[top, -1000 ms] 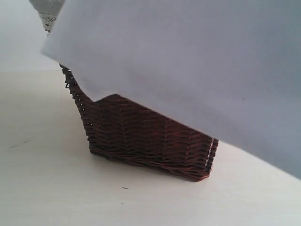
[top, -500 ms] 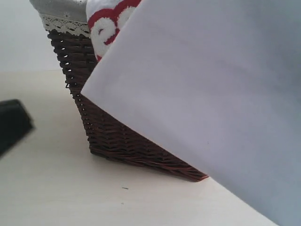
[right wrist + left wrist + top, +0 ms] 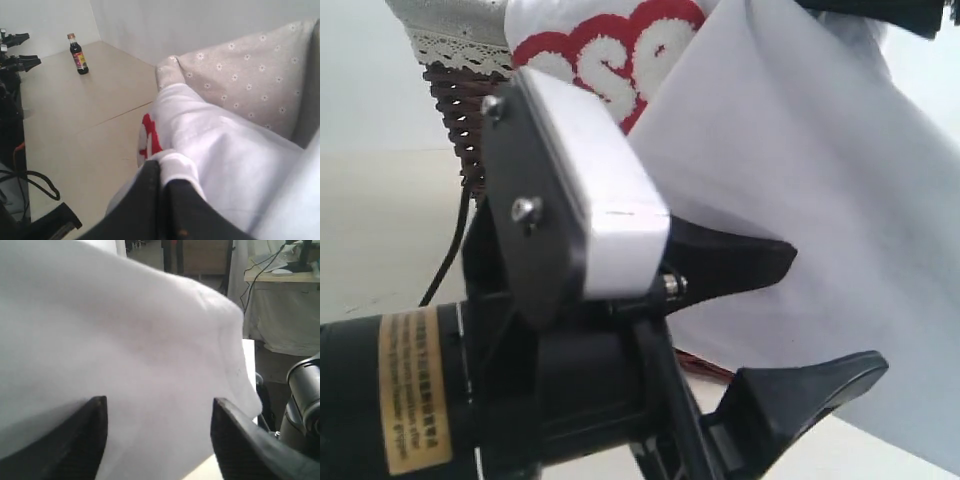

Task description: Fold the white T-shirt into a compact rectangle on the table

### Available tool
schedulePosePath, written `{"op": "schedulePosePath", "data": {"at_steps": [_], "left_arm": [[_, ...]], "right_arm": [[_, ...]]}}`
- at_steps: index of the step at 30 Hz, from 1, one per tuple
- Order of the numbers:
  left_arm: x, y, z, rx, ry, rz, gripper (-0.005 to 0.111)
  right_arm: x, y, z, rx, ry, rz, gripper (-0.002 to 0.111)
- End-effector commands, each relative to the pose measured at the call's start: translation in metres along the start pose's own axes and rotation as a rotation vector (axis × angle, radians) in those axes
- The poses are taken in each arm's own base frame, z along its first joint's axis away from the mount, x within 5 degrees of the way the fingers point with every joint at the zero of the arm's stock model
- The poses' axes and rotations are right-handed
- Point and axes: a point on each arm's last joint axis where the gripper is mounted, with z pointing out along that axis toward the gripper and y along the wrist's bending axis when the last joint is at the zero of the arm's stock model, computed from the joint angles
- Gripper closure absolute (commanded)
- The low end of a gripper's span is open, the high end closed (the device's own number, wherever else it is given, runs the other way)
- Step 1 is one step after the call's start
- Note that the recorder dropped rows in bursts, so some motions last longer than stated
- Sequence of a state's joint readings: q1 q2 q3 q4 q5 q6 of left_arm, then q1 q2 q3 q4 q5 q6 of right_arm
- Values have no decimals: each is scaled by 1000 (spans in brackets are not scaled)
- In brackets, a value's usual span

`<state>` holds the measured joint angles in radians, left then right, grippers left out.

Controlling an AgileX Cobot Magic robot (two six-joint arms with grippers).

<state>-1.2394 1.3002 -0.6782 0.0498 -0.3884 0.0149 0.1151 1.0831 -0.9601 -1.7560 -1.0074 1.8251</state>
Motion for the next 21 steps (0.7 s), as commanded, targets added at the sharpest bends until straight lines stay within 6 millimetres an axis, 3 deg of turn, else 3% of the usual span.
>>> {"op": "schedulePosePath", "data": {"at_steps": [1,5,8,11,21], "left_arm": [[-15,10,8,-54,-45,43,51],[-17,15,4,-84,-20,219,53],[-12,8,2,-33,65,535,47],[-14,9,2,-49,51,737,46],[-20,33,0,-312,109,1057,47]], "right_arm": [[9,-7,2,52,-1,15,108],[9,-6,2,45,-1,18,108],[9,-6,2,45,-1,18,108],[9,-6,2,45,-1,31,108],[9,-5,2,34,1,36,108]]}}
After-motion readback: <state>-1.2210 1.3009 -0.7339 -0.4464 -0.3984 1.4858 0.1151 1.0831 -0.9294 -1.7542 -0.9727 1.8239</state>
